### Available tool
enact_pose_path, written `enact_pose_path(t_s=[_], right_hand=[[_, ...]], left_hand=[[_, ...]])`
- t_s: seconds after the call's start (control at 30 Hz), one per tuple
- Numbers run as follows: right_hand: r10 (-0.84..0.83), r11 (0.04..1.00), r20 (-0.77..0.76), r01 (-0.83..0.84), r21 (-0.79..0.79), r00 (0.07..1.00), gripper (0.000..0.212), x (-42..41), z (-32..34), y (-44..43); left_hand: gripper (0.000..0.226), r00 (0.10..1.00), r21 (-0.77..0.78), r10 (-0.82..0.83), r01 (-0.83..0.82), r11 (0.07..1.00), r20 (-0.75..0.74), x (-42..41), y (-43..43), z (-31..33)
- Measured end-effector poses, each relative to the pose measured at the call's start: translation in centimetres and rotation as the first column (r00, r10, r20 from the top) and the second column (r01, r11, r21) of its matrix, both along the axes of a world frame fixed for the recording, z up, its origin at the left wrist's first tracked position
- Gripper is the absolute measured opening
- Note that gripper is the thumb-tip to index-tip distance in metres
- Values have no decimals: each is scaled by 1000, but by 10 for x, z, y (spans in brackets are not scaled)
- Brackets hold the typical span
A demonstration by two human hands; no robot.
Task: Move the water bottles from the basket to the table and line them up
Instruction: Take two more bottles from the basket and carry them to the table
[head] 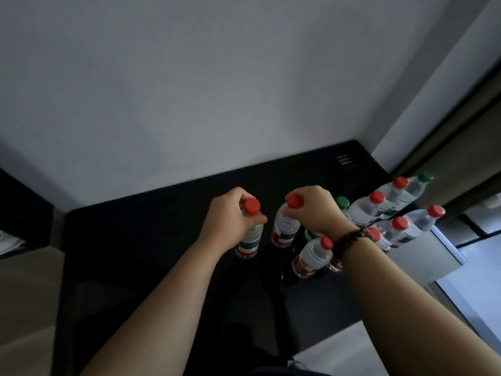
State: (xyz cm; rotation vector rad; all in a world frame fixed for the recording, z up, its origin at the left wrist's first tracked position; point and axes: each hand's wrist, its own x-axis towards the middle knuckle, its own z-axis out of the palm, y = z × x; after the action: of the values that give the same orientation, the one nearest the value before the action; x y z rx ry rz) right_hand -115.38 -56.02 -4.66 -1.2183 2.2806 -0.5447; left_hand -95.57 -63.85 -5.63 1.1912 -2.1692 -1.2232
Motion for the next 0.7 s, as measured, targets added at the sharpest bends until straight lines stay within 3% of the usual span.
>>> enact_pose_path(t_s=[0.3, 0.7], right_hand=[[98, 989, 80, -106, 104, 992, 23, -52, -30, -4], [259, 940, 69, -268, 211, 963, 22, -67, -23, -10]], left_hand=[[33, 993, 24, 48, -51, 998, 104, -57, 22, -16], [32, 969, 71, 122, -140, 988, 213, -76, 46, -30]])
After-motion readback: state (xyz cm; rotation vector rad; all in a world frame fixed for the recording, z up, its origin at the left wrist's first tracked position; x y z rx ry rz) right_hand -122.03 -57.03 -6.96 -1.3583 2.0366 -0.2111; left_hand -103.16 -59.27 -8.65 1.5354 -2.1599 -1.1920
